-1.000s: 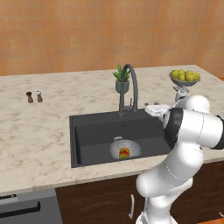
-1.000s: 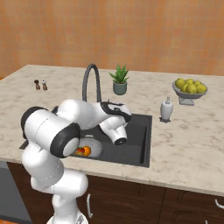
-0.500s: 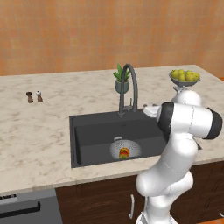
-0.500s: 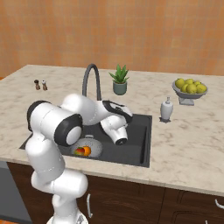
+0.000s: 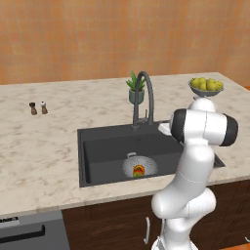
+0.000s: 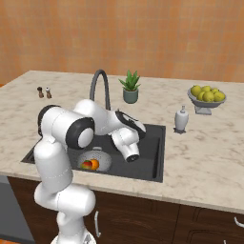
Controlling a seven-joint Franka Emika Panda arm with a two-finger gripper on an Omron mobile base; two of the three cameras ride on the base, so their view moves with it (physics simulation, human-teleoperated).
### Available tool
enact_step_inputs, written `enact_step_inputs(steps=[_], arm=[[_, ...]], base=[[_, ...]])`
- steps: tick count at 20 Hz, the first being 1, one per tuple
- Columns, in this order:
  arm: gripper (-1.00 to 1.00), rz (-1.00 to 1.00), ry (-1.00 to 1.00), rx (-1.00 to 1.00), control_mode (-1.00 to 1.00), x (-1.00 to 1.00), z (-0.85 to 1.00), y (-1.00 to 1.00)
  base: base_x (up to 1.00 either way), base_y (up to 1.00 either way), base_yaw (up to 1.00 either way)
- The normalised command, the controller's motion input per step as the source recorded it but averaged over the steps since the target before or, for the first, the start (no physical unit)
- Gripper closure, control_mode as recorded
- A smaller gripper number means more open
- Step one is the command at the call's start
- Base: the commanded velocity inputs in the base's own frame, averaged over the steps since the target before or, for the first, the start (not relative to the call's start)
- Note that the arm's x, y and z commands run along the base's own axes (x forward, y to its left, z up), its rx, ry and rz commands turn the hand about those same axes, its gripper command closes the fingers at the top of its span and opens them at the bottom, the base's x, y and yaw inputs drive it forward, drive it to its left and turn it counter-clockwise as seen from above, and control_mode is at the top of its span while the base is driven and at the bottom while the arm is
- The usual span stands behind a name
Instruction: Put the colander in the sink, put the orange, mango in the colander, and turn on the sink faucet and pour water over the colander.
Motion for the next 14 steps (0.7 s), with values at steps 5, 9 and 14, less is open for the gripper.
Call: enact_step_inputs(steps=[5, 9, 14], arm=[[-1.00, 0.00, 0.00, 0.00, -1.00, 0.36, 0.00, 0.04], [-1.00, 0.00, 0.00, 0.00, -1.00, 0.25, -0.01, 0.13], [-1.00, 0.00, 0.00, 0.00, -1.00, 0.20, -0.01, 0.22]], base=[[0.00, 0.00, 0.00], [0.00, 0.00, 0.00], [0.00, 0.00, 0.00]])
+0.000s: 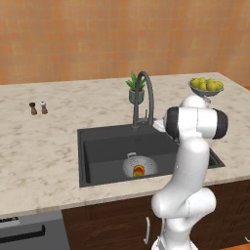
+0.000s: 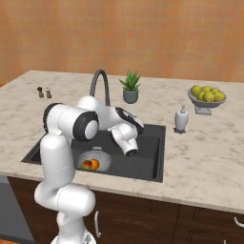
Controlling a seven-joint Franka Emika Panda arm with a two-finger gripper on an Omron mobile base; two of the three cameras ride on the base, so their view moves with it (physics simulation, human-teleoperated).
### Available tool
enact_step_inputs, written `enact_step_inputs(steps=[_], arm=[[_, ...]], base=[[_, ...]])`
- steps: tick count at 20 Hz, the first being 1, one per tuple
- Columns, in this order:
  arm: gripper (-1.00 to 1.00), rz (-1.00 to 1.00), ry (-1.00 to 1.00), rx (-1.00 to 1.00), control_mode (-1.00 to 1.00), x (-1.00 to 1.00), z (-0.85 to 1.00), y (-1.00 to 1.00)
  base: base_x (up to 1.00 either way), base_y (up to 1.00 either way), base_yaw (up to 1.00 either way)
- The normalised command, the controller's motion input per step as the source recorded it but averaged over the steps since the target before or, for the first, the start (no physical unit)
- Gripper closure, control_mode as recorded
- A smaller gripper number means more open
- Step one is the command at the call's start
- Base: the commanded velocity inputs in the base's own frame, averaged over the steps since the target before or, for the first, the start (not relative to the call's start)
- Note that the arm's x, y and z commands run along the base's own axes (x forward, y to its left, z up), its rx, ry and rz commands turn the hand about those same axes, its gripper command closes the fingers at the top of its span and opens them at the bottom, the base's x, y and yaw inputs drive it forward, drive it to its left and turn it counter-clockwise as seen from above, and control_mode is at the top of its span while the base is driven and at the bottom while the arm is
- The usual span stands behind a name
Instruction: Put the colander in the sink, put the orange, mango in the colander, and turn on the sink faucet and pour water over the colander.
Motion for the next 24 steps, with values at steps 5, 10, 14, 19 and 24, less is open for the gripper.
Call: enact_step_inputs(steps=[5, 10, 14, 19, 24], arm=[[-1.00, 0.00, 0.00, 0.00, -1.00, 0.26, 0.00, 0.05], [-1.00, 0.00, 0.00, 0.00, -1.00, 0.21, 0.00, 0.00], [-1.00, 0.00, 0.00, 0.00, -1.00, 0.16, -0.04, 0.00], [-1.00, -0.01, 0.01, 0.00, -1.00, 0.05, -0.24, 0.00], [-1.00, -0.02, 0.03, 0.00, -1.00, 0.11, -0.14, 0.00]], base=[[0.00, 0.00, 0.00], [0.00, 0.00, 0.00], [0.00, 0.00, 0.00], [0.00, 0.00, 0.00], [0.00, 0.00, 0.00]])
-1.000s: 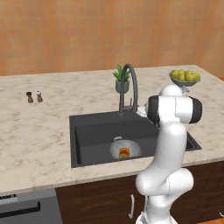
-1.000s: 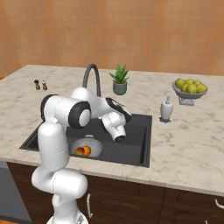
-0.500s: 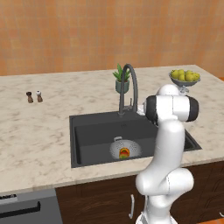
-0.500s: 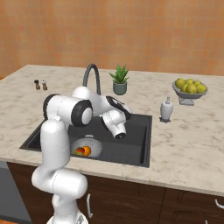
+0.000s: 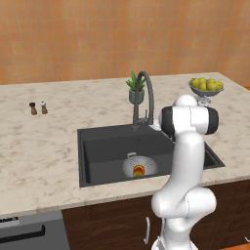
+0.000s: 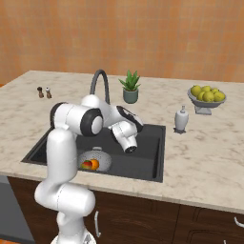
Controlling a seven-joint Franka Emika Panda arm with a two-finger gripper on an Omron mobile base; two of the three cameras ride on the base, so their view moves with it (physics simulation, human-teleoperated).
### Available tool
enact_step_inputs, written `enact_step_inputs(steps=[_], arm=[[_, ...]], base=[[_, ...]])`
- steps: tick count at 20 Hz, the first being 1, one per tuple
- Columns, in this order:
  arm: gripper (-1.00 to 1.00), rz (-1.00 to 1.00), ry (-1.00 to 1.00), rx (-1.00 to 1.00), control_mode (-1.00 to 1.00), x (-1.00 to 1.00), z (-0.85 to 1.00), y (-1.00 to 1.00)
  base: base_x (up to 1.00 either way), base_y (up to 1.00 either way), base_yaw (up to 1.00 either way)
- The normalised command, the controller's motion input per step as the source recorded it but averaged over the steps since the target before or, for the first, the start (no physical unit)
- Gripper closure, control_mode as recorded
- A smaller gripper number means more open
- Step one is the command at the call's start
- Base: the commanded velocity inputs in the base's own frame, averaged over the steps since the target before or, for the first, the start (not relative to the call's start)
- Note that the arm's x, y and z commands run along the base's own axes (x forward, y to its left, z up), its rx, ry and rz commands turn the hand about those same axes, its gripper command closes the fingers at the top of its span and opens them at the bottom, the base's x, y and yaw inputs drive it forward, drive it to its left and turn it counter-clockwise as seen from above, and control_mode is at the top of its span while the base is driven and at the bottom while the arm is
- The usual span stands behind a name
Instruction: Put the colander in the sink, put the orange, mango in the colander, and turn on the sink faucet and pour water over the colander.
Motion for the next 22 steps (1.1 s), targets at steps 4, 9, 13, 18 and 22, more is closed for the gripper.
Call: enact_step_inputs(steps=[4, 9, 13, 18, 22], arm=[[-1.00, -0.02, 0.02, 0.00, -1.00, 0.22, -0.03, 0.04], [-1.00, -0.02, 0.00, 0.00, -1.00, 0.32, 0.00, 0.06], [-1.00, -0.01, 0.00, 0.00, -1.00, 0.35, 0.00, 0.09], [-1.00, -0.02, 0.00, 0.00, -1.00, 0.27, 0.00, 0.02], [-1.00, -0.04, 0.00, 0.00, -1.00, 0.19, 0.00, 0.00]], base=[[0.00, 0.00, 0.00], [0.00, 0.00, 0.00], [0.00, 0.00, 0.00], [0.00, 0.00, 0.00], [0.00, 0.00, 0.00]])
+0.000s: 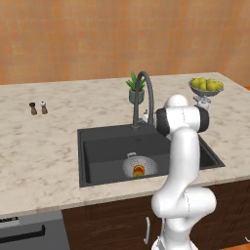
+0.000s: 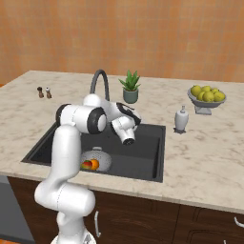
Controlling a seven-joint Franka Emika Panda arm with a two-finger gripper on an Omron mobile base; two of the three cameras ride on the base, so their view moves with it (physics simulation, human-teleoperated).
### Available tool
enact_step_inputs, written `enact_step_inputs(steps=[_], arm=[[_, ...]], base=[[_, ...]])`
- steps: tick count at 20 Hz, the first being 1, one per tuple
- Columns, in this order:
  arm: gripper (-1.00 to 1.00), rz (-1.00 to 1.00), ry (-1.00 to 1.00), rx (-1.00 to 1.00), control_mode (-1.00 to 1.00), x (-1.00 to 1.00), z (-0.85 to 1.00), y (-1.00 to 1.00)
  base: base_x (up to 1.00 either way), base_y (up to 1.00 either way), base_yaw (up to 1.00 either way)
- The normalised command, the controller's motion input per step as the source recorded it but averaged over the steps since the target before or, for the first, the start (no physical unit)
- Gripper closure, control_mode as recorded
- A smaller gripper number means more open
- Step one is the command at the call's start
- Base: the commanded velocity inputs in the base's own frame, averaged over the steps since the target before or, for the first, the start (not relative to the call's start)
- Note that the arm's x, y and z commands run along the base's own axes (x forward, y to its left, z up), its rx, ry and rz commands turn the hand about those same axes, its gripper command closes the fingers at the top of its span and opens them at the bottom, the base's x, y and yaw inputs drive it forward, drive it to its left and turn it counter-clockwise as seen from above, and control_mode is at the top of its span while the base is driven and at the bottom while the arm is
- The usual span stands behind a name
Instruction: Put the colander in the sink, put the orange, mango in the colander, and turn on the sink faucet and pour water over the colander.
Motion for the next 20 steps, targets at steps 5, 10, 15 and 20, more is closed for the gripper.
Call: enact_step_inputs(steps=[5, 10, 15, 20], arm=[[-1.00, -0.04, 0.00, 0.00, -1.00, 0.15, 0.00, 0.00], [-1.00, -0.03, 0.00, 0.00, -1.00, 0.08, -0.04, 0.01], [-1.00, -0.01, 0.00, 0.00, -1.00, 0.08, -0.06, 0.05], [-1.00, -0.01, 0.00, 0.00, -1.00, 0.06, -0.01, 0.04]], base=[[0.00, 0.00, 0.00], [0.00, 0.00, 0.00], [0.00, 0.00, 0.00], [0.00, 0.00, 0.00]])
